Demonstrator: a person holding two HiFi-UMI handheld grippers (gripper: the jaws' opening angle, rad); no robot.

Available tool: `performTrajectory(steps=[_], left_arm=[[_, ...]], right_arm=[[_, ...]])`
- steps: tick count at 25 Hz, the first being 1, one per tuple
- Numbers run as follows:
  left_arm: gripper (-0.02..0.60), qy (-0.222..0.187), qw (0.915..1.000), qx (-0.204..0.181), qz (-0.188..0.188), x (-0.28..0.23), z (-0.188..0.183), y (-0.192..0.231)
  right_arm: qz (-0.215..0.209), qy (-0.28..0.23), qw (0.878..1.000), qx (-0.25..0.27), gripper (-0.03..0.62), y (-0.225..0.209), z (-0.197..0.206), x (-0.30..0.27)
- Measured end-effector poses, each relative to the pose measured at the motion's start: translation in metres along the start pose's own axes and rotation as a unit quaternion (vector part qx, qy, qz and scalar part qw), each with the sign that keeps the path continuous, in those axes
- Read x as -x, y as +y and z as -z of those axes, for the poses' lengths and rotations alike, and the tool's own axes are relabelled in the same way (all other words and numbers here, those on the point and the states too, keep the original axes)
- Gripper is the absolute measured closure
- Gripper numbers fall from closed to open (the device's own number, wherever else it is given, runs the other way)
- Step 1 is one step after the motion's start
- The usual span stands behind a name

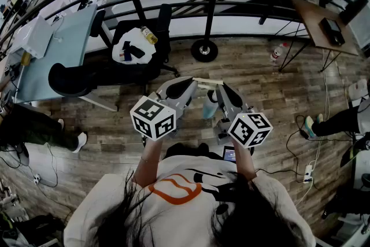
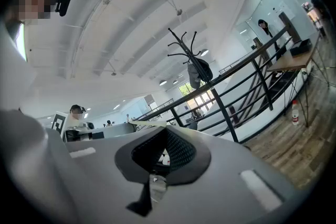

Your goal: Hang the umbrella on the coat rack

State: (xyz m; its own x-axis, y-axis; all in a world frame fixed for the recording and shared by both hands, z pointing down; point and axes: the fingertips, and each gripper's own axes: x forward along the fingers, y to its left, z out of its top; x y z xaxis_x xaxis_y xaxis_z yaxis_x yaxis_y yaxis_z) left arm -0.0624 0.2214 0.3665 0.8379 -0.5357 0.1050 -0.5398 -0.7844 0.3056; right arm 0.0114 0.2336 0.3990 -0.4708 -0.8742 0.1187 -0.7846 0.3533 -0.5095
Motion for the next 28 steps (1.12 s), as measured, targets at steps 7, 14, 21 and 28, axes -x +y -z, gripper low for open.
performTrajectory(steps=[7,14,21,28], left_arm=[[0.581,0.004,0.9999,0.0,0.011,-0.001,0.003,-0.005],[0.581,0.008,1.0,-0.002,0.004,0.004,0.008,-0.005],[0.581,0.0,1.0,0.001,0.001,0.0,0.0,-0.008],[0.581,-0.008,0.9999,-0.01,0.004,-0.014,-0.003,-0.019]], right_arm=[[0.01,-0.007,1.0,0.004,0.572,-0.004,0.002,0.002],[0.004,-0.004,1.0,0.01,0.572,-0.002,0.004,0.003],[-0.011,-0.001,1.0,0.017,0.572,-0.002,0.0,0.003],[-0.019,-0.004,1.0,0.016,0.572,-0.014,-0.007,0.011]])
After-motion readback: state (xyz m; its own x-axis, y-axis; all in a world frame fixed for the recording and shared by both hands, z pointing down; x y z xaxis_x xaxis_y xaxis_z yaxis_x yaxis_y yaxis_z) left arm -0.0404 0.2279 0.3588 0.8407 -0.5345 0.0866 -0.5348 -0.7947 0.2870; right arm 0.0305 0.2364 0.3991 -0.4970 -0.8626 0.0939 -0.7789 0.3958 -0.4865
